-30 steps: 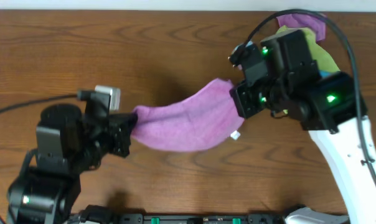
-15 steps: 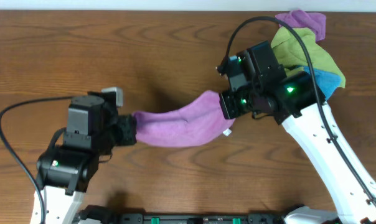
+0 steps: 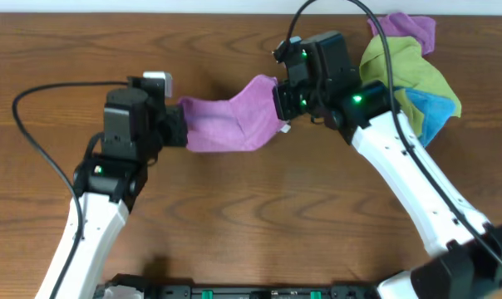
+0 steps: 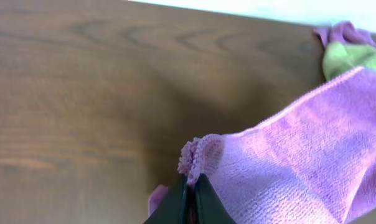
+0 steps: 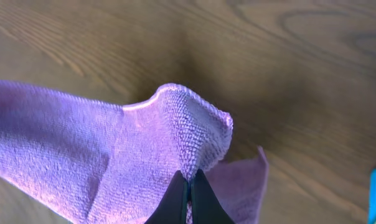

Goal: Fold the cloth

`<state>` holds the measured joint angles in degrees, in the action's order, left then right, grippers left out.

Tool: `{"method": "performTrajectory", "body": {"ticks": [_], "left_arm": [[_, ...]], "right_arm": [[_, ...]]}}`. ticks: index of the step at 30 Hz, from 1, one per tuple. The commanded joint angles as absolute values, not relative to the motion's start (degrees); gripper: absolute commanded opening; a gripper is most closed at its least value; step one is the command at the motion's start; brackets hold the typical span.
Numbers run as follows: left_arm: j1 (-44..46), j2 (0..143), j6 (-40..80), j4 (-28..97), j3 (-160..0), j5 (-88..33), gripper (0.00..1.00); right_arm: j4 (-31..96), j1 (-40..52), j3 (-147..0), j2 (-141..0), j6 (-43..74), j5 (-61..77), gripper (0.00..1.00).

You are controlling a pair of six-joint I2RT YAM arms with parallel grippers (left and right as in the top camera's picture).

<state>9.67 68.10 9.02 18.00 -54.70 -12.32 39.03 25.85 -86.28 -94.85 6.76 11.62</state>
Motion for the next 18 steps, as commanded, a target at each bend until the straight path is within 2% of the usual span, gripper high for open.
{"method": "performTrajectory", "body": {"ticks": [1,7,10,13,16,17,18], "left_arm": [[7.03,71.09,7.66,14.52,-55.02,-11.6,0.06],[4.08,77.34,7.75,-0.03,-55.09,-14.94,0.06],[4.08,77.71,7.9,0.32,-55.29,-17.76,0.06],[4.1,76.53,7.9,8.67,-55.29,-25.15,0.06],[4.08,74.67,7.86,22.94,-55.29,-29.74,0.06],[4.08,73.43,7.64,30.68,-55.29,-30.85,0.06],[4.08,72.38,7.11,36.47,-55.29,-31.81,0.06]], "right_arm": [[35.44,24.73,-86.63,-95.94,6.15,11.35,0.01],[23.55,22.92,-86.63,-100.25,6.44,11.4,0.01],[23.33,22.79,-86.78,-100.14,6.83,12.01,0.01],[30.89,22.96,-87.55,-99.35,6.87,16.75,0.01],[42.76,23.7,-87.55,-98.94,6.81,24.21,0.01],[48.8,23.99,-87.55,-98.94,6.81,26.41,0.09],[53.12,24.05,-87.55,-98.89,6.81,27.03,0.23]]}}
